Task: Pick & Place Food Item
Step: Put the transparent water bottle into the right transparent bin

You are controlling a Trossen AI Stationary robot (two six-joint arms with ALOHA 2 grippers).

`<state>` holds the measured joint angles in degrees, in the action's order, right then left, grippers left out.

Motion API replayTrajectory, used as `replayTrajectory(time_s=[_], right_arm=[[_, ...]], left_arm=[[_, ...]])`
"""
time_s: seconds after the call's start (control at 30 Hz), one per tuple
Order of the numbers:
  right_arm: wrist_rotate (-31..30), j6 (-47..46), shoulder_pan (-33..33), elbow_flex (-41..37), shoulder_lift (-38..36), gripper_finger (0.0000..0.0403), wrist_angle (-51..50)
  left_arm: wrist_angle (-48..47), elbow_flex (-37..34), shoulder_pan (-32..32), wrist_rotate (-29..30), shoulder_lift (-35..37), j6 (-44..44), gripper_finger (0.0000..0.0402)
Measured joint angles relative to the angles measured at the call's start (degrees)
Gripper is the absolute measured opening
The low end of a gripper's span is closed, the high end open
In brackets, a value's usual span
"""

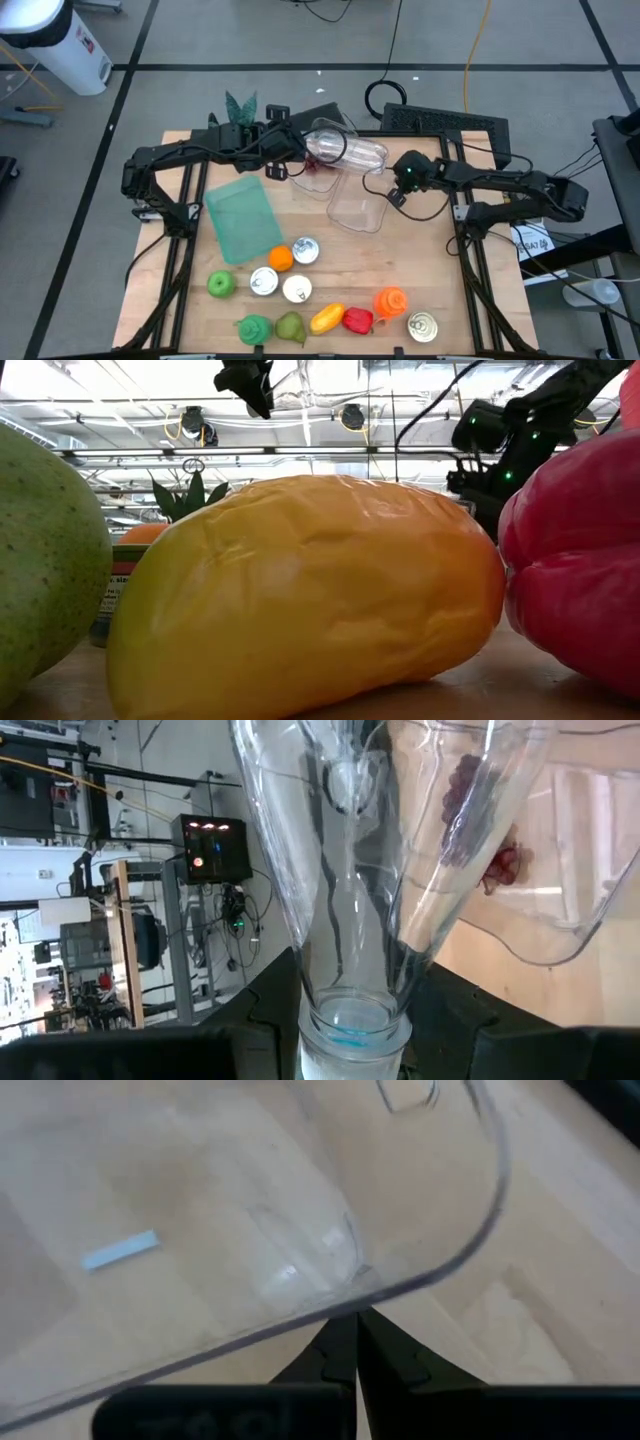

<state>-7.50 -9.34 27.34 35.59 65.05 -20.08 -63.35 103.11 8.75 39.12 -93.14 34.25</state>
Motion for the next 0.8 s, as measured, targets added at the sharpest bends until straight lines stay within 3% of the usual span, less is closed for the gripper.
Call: replayTrajectory(time_s=[0.4, 0.63, 0.8], right_arm=[[-0.14, -1.64, -7.96, 0.0, -20.17, 0.0, -3.29], [0.13, 6.74, -17.89, -2.36, -30.36, 0.0, 12.44], [0.22, 11.5, -24.58, -5.56, -34.27, 0.0, 21.68]], left_arm=[[-1.71, 0.0, 0.0, 3.33, 0.0, -0.56, 0.0135], [-2.18, 0.0, -0.27, 5.7, -0.47, 0.06, 0.0135], [-2.95, 0.0, -3.05, 13.14, -3.79, 2.85, 0.0135]])
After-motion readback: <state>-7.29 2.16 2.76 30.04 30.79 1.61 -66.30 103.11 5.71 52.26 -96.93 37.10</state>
